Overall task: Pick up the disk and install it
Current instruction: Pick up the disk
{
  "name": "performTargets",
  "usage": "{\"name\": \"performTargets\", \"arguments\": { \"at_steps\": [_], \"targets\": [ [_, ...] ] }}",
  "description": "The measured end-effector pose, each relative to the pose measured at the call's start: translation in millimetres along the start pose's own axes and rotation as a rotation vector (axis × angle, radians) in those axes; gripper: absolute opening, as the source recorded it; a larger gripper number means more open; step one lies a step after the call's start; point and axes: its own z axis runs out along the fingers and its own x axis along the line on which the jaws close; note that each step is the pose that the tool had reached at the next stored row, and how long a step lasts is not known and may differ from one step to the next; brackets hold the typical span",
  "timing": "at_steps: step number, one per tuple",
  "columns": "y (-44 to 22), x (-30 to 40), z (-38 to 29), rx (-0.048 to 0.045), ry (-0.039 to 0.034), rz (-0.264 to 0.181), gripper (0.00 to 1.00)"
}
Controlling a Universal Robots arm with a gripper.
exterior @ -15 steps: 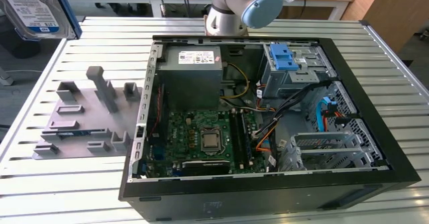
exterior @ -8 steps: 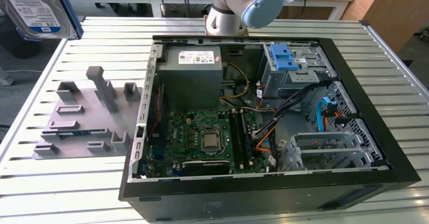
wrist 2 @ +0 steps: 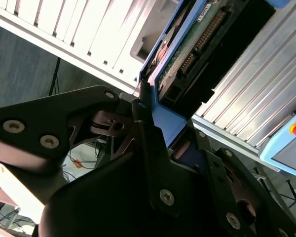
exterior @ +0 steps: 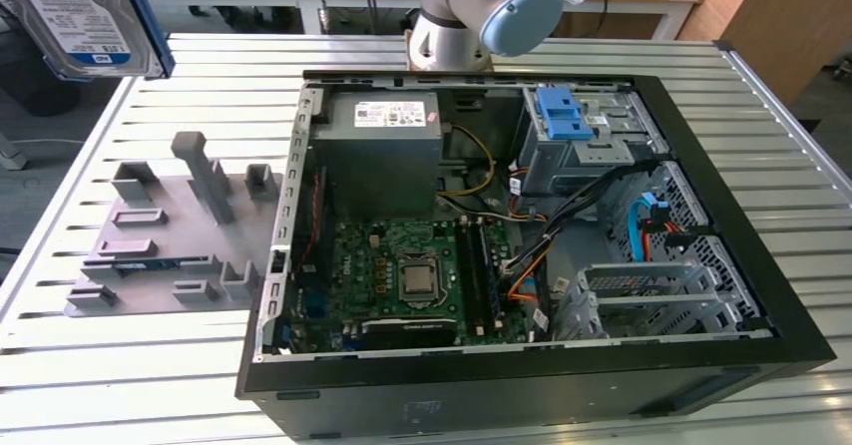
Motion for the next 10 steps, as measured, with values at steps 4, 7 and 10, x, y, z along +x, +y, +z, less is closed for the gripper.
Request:
{"name": "performTargets", "arguments": {
  "at_steps": [4,7,10],
  "targets": [
    [-3.7,0.4,0.0,0.0000,0.0000,0.000,0.36],
    [-5.9,1.3,-0.1,-0.0001,0.0000,0.000,0.36],
    [-8.2,3.1,-0.1,0.0000,0.0000,0.000,0.36]
  ]
}}
